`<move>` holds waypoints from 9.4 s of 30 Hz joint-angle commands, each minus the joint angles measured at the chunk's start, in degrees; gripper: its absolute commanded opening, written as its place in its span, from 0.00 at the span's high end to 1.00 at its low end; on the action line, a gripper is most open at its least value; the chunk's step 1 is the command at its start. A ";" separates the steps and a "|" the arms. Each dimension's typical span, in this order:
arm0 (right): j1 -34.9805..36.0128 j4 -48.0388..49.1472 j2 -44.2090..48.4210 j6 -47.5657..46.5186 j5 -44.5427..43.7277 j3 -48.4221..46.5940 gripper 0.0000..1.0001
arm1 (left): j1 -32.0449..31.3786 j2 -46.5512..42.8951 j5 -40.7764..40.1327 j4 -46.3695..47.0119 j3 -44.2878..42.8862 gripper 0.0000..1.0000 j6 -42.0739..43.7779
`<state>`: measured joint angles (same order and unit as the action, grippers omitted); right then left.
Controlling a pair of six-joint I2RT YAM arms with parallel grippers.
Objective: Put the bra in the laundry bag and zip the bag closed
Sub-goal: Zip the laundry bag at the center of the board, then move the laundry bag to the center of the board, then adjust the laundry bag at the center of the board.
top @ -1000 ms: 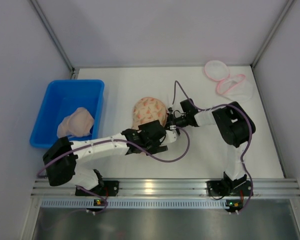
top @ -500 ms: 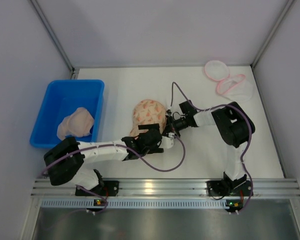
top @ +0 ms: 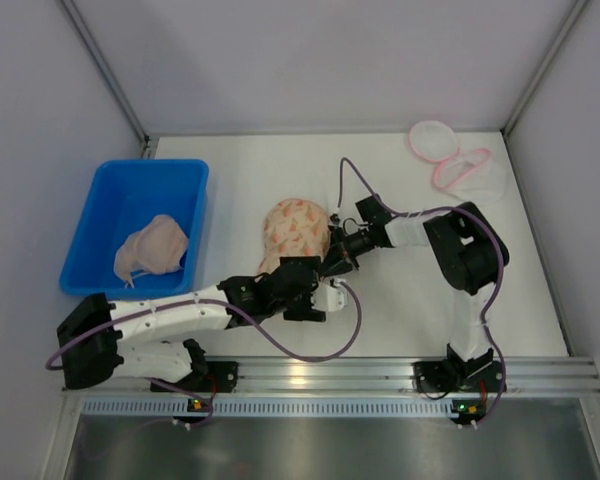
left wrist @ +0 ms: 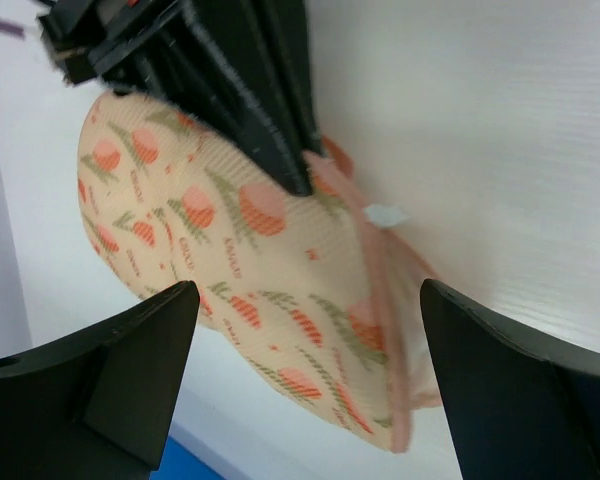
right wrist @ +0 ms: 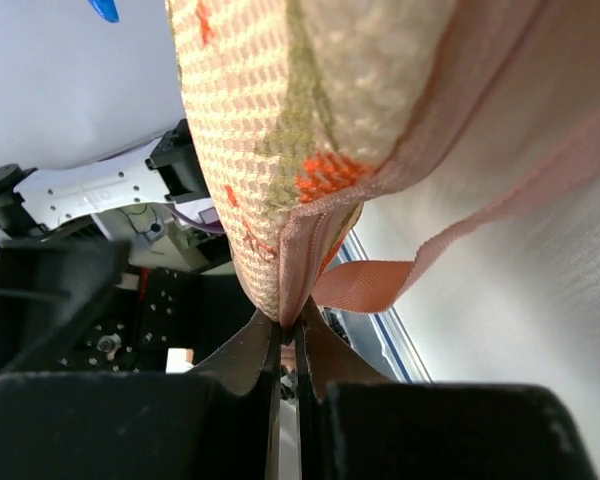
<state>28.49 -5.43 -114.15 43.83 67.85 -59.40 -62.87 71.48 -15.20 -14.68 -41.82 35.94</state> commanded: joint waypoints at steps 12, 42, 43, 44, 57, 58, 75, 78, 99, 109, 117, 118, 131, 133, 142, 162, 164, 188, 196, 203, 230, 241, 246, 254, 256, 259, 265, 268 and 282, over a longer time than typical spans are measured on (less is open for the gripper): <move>-0.01 -3.36 -1.78 -3.49 1.93 -3.36 1.00 | -3.75 -11.35 10.36 -12.65 0.00 0.02 -1.93; -0.01 -0.90 -0.99 -1.65 2.55 -0.28 1.00 | -13.95 29.67 -7.91 -29.27 -24.98 0.39 28.66; 0.07 -0.81 -0.90 -1.56 2.55 -0.19 1.00 | -13.94 29.94 -9.57 -28.05 -24.45 0.39 28.74; 0.07 -0.72 -0.90 -1.56 2.63 -0.11 1.00 | -13.94 30.12 -10.37 -27.60 -24.10 0.40 29.09; -0.19 -4.93 -1.34 -4.80 2.37 -2.64 1.00 | -13.77 29.07 -9.85 -26.72 -22.87 1.00 28.83; -0.36 -6.07 -1.60 -5.85 2.02 -3.44 1.00 | -14.03 28.28 -9.24 -26.81 -21.99 1.00 28.92; -4.32 -27.61 -9.51 -23.97 -4.13 -20.13 1.00 | -24.32 19.66 10.98 -37.88 -15.31 1.00 15.91; -4.50 -30.59 -10.30 -25.54 -4.14 -23.39 0.90 | -23.27 20.71 9.05 -36.13 -15.39 1.00 15.56; -1.69 -28.32 -0.63 -23.97 -1.32 -12.05 0.15 | -7.79 31.70 5.80 -29.09 -34.02 1.00 21.71; -1.33 -30.69 -4.33 -26.51 -2.55 -16.36 1.00 | -11.04 25.38 7.38 -29.36 -26.40 1.00 19.00; -4.58 -44.38 -7.31 -38.81 -7.12 -23.22 1.00 | -15.96 16.86 10.80 -29.44 -12.34 1.00 14.42; -4.67 -45.88 -8.10 -42.04 -7.64 -23.83 1.00 | -15.97 16.41 10.98 -29.53 -11.10 1.00 13.90; -6.78 -49.15 -10.31 -47.53 -16.08 -29.63 0.99 | -15.44 9.03 10.99 -29.36 -13.44 0.42 5.55; -7.13 -49.24 -10.13 -47.88 -16.35 -30.34 0.71 | -13.69 5.70 10.98 -29.36 -15.21 0.29 3.44; -16.00 -49.93 -0.39 -46.47 -18.98 -34.81 0.01 | -0.68 -0.99 9.40 -33.49 -21.72 0.11 4.04; -20.93 -38.10 42.66 -54.65 -56.41 -27.28 0.01 | 18.49 31.07 0.79 -5.54 -28.63 0.02 -1.22; -21.11 -35.98 45.86 -55.08 -58.71 -22.36 0.01 | 18.75 36.08 1.31 -5.62 -31.64 0.02 -2.02; -32.36 -33.25 29.08 -46.83 -49.49 -17.51 0.01 | 34.48 75.22 7.73 -9.93 -89.49 0.12 -17.50; -32.62 -24.98 17.74 -40.07 -62.82 -24.70 0.13 | 33.52 47.14 13.62 -10.55 -67.62 0.04 -12.04; -32.71 -19.44 3.18 -33.82 -70.48 -33.66 0.29 | 33.34 28.20 17.83 -11.87 -50.65 0.03 -15.54; -30.43 -51.42 7.41 -66.49 -37.71 -19.30 0.59 | 35.36 16.59 32.65 -15.38 -33.59 0.06 -29.96; -31.57 -50.48 29.50 -66.79 -48.59 -14.87 0.49 | 31.42 26.23 40.54 -10.37 -34.46 0.11 -42.79; -31.65 -47.83 29.60 -64.76 -56.94 -12.33 0.48 | 29.21 36.06 36.13 -8.79 -40.17 0.12 -46.92; -31.65 -44.31 24.68 -57.99 -66.18 -10.39 0.49 | 28.59 47.69 38.30 -3.09 -46.24 0.15 -53.95; -31.65 -44.05 23.19 -57.46 -66.89 -10.30 0.51 | 28.42 49.36 40.50 1.46 -45.81 0.16 -56.32; -31.65 -43.26 21.96 -57.37 -67.59 -10.12 0.55 | 28.24 50.86 44.54 7.96 -44.67 0.17 -60.27; -31.92 -42.99 21.16 -57.81 -66.54 -10.91 0.77 | 27.10 53.58 46.23 18.54 -44.65 0.22 -65.82; -32.01 -43.17 20.72 -58.07 -66.45 -11.62 0.91 | 26.31 56.30 44.65 18.63 -46.41 0.25 -67.32; -36.13 -46.86 30.90 -62.90 -63.02 -17.16 1.00 | 26.84 40.68 32.62 12.24 -47.65 1.00 -52.75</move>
<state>-4.62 -51.24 -89.62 -16.73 4.19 -73.69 -36.45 124.49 22.94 -1.21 -88.49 -24.77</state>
